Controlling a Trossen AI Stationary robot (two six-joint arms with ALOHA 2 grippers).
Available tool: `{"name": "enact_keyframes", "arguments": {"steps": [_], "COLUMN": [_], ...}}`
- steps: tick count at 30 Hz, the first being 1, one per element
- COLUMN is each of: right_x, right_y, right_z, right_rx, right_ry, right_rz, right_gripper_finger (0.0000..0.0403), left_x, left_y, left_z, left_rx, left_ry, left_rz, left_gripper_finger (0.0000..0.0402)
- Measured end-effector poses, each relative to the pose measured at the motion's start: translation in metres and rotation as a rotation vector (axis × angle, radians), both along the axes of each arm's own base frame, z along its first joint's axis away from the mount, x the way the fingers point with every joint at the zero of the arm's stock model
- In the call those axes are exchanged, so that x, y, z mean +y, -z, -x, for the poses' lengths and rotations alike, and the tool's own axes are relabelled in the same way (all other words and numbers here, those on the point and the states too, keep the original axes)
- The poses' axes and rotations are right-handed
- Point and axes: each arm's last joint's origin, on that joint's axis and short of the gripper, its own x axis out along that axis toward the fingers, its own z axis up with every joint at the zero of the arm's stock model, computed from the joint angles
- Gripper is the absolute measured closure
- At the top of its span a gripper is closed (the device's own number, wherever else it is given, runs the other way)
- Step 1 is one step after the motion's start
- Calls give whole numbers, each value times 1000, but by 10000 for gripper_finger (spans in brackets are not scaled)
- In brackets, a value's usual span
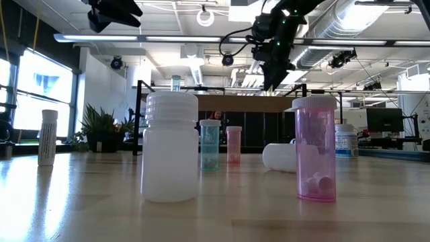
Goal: Pick and place medicine bottles onto shelf by color
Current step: Put the yellow pill bottle on the shelf
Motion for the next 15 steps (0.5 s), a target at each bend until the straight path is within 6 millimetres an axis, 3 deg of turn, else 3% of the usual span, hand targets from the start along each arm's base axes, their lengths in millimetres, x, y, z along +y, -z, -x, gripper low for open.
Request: {"name": "enact_keyframes", "arguments": {"steps": [15], "right_x": [4], "right_y": [-10], "right_z": [5], "right_rx": [-19], "right_ry": [-14], "right_rz": [19], "right_gripper_finger": [208], "left_x": [1], "left_y": [0], "left_z": [1], "left_rx": [-15], "left_ry": [-59], "left_rz": [17], "left_gripper_finger": [211]}}
